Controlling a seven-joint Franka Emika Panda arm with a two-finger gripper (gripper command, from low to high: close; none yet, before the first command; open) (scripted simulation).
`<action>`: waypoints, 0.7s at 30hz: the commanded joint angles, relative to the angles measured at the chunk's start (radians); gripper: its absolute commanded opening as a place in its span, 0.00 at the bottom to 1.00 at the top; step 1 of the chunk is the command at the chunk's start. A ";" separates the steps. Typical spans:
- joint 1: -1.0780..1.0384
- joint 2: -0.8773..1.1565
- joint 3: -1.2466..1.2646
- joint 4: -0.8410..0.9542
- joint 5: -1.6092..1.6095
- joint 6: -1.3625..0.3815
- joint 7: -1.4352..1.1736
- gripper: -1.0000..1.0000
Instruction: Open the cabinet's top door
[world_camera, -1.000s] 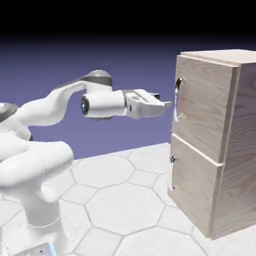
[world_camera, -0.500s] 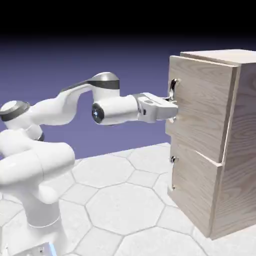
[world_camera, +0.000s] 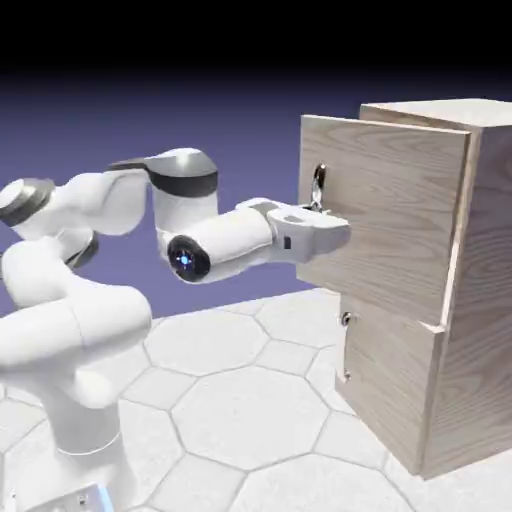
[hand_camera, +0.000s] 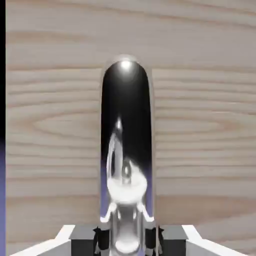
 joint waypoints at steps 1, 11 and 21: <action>-0.022 0.017 -0.016 0.000 -0.022 -0.042 -0.016 0.00; -0.299 0.252 -0.116 0.076 -0.295 -0.477 -0.225 0.00; -0.650 0.589 -0.018 0.349 -0.705 -0.804 -0.574 0.00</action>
